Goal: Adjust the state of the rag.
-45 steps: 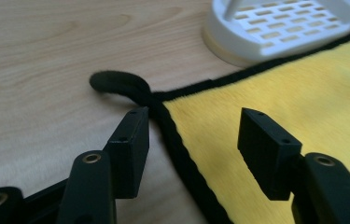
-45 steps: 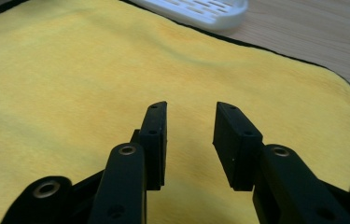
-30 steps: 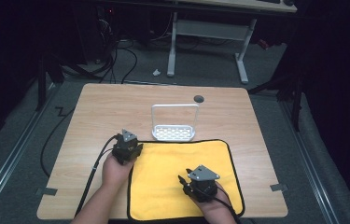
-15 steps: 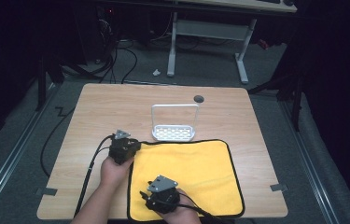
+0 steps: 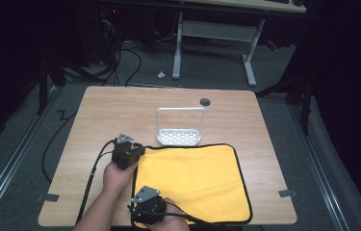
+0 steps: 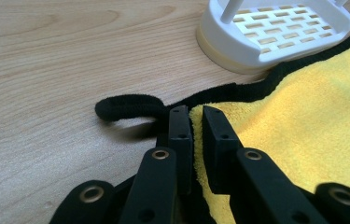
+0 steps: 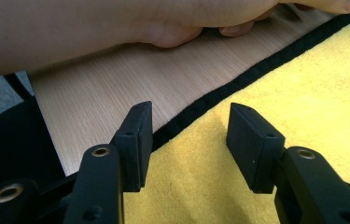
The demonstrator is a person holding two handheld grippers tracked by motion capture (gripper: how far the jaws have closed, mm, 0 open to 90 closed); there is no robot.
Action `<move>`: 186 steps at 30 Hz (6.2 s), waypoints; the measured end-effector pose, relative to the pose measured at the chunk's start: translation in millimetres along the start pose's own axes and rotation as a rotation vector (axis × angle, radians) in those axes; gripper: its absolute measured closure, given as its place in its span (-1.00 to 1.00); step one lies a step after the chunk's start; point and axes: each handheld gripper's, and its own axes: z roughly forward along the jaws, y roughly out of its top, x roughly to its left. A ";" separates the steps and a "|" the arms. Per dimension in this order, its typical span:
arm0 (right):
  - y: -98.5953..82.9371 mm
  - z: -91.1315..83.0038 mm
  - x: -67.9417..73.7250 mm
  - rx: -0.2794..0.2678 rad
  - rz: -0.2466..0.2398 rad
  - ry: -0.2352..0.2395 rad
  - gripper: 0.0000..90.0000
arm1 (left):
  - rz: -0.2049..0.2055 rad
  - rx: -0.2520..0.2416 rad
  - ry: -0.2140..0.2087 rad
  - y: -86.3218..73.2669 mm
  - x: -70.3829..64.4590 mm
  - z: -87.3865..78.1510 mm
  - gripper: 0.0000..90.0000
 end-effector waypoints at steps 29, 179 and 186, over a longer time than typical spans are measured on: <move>29.3 -20.8 21.7 -0.141 -0.105 -0.075 0.85 | -0.176 -0.086 -0.034 -10.4 36.1 -40.1 0.85; -99.0 -102.9 -119.2 -0.023 0.178 -0.289 0.79 | 0.056 -0.024 -0.114 -50.1 -72.3 -49.7 -0.01; -99.3 -102.9 -119.4 -0.026 0.178 -0.285 0.78 | -0.018 0.007 -0.084 -31.0 -63.1 -21.3 -0.12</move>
